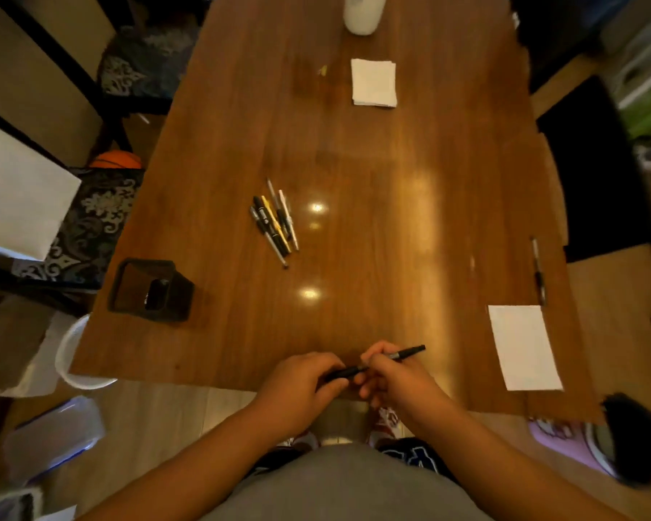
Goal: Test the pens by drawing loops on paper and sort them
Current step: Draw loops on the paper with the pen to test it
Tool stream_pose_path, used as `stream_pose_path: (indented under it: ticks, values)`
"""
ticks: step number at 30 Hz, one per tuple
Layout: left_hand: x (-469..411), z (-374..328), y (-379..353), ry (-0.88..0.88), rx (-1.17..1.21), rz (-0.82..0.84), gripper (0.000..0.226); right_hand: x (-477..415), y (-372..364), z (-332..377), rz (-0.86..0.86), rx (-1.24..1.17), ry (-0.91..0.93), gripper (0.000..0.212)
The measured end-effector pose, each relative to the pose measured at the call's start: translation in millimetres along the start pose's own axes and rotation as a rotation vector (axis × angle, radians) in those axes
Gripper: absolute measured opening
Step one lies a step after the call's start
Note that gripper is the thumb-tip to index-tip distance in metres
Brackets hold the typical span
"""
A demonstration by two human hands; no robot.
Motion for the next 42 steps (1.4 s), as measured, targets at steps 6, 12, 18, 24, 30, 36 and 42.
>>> stream_pose_path:
  ticks: [6, 12, 18, 24, 30, 36, 42]
  values:
    - [-37.7, -54.8, -36.1, -0.087, -0.044, 0.078, 0.016, 36.0, 65.5, -0.5, -0.08, -0.101, 0.061, 0.01]
    - [-82.9, -110.2, -90.2, -0.022, 0.09, 0.153, 0.01, 59.8, 152.2, -3.5, -0.066, -0.146, 0.088, 0.017]
    - [-128.2, -161.5, -143.9, 0.097, 0.252, 0.155, 0.015, 64.8, 253.8, -0.5, -0.032, -0.197, 0.076, 0.023]
    - [-149.5, -203.7, -184.6, 0.112, 0.018, 0.006, 0.009, 63.8, 317.4, 13.7, 0.018, -0.224, 0.037, 0.018]
    - [-167.7, -233.7, -196.1, 0.019, -0.416, -0.13, 0.028, 66.5, 326.7, 22.5, 0.074, -0.195, 0.018, 0.019]
    - [-177.6, -239.9, -198.0, -0.116, -0.737, -0.029, 0.036, 61.7, 329.7, 23.2, 0.068, -0.217, -0.034, 0.019]
    - [-191.6, -227.7, -193.1, -0.109, -0.786, 0.103, 0.04, 52.7, 329.8, 32.7, 0.091, -0.199, -0.026, 0.017]
Point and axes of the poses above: each hand's wrist, its own x-axis away from the middle knuckle, its own y-axis out of the back of the hand, z = x × y, the point moved 5 cm from there along -x, towards the middle knuckle, and after that the axes turned 5 degrees about -y, right-handed, at the moved point
